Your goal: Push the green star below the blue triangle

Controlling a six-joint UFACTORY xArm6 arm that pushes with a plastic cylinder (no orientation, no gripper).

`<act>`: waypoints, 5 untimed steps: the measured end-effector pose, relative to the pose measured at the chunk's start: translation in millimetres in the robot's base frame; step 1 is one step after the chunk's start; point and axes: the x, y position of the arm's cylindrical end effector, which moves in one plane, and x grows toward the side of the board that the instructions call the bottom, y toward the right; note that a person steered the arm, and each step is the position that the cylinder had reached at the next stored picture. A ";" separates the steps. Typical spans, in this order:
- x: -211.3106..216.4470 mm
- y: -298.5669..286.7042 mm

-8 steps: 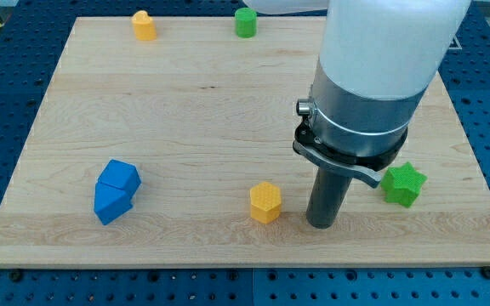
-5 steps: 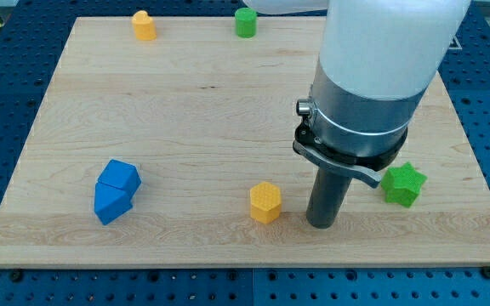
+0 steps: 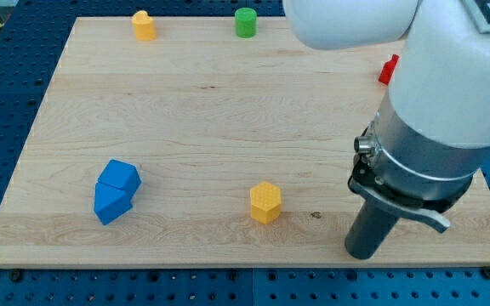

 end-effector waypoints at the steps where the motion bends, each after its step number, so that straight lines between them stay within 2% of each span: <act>1: -4.8 10.5; 3: -10.3 29.3; 5: -52.8 72.2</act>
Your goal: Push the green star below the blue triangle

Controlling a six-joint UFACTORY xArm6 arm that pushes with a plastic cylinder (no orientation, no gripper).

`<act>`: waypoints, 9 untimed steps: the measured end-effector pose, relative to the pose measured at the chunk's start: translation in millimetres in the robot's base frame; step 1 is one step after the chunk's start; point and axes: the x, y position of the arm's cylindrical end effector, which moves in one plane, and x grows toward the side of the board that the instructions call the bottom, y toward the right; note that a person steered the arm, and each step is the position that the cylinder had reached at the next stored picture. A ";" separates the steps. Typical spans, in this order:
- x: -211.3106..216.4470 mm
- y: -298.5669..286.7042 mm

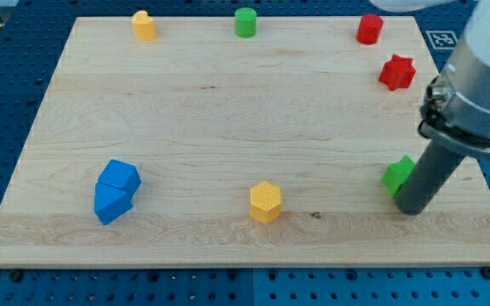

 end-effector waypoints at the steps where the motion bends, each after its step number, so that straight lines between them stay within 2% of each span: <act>1: -7.7 29.0; 2: -37.0 30.7; 4: -27.9 -30.0; 6: -16.5 -51.0; 9: -61.4 -122.5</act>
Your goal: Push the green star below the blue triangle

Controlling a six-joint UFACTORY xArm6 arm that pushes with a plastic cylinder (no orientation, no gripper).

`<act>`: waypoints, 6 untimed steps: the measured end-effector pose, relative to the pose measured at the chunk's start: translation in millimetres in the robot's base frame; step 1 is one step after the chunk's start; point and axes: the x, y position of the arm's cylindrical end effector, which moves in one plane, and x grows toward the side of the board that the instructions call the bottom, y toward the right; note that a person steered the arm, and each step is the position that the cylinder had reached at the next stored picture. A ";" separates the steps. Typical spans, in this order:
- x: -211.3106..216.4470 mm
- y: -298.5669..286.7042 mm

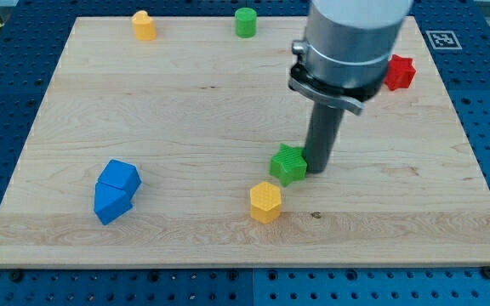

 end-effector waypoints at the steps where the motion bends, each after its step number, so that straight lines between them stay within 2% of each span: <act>1: -4.1 -26.8; 2: -3.5 -54.8; 4: 29.6 -93.7; 6: 49.8 -108.6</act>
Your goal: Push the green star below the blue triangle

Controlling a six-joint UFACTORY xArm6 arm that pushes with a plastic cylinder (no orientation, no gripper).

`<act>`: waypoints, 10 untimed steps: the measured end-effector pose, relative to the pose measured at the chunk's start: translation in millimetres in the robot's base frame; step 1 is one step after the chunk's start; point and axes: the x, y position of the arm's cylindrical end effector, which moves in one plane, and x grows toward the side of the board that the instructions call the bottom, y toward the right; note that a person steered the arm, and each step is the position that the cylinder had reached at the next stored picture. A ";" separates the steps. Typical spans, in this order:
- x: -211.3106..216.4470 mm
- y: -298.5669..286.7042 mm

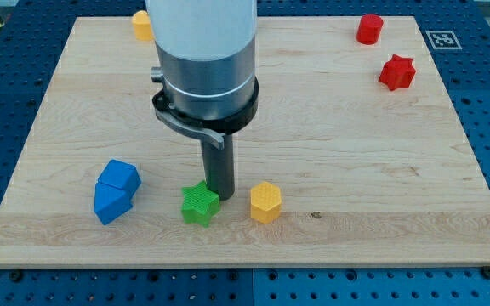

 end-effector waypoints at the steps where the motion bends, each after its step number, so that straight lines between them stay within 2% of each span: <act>1: 6.5 -7.1; 4: 36.1 -33.0; 6: 48.6 -26.6; 9: 53.8 -91.2; 10: 45.9 -77.9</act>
